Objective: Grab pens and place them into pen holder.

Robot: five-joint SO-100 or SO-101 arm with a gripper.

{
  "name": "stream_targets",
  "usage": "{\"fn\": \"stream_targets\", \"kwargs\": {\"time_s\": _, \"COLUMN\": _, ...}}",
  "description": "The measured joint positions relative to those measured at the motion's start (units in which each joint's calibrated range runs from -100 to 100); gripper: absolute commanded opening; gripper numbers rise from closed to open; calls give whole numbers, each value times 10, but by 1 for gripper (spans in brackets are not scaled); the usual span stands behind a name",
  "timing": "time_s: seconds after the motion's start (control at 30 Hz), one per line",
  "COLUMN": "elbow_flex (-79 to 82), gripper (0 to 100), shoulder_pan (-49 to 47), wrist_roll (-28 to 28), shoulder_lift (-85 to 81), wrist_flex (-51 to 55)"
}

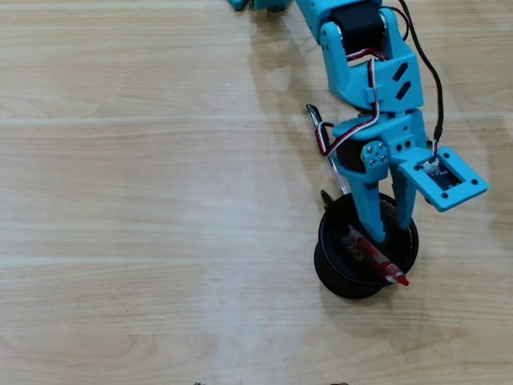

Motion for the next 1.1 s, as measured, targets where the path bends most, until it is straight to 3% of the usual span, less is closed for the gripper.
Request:
{"fn": "stream_targets", "kwargs": {"time_s": 0.3, "elbow_flex": 2, "gripper": 13, "shoulder_pan": 45, "wrist_roll": 62, "shoulder_lift": -118, "wrist_flex": 388}}
{"fn": "stream_targets", "kwargs": {"time_s": 0.4, "elbow_flex": 52, "gripper": 13, "shoulder_pan": 35, "wrist_roll": 64, "shoulder_lift": -132, "wrist_flex": 449}}
{"fn": "stream_targets", "kwargs": {"time_s": 0.73, "elbow_flex": 270, "gripper": 13, "shoulder_pan": -24, "wrist_roll": -9, "shoulder_lift": -132, "wrist_flex": 445}}
{"fn": "stream_targets", "kwargs": {"time_s": 1.1, "elbow_flex": 484, "gripper": 17, "shoulder_pan": -36, "wrist_roll": -35, "shoulder_lift": -132, "wrist_flex": 139}}
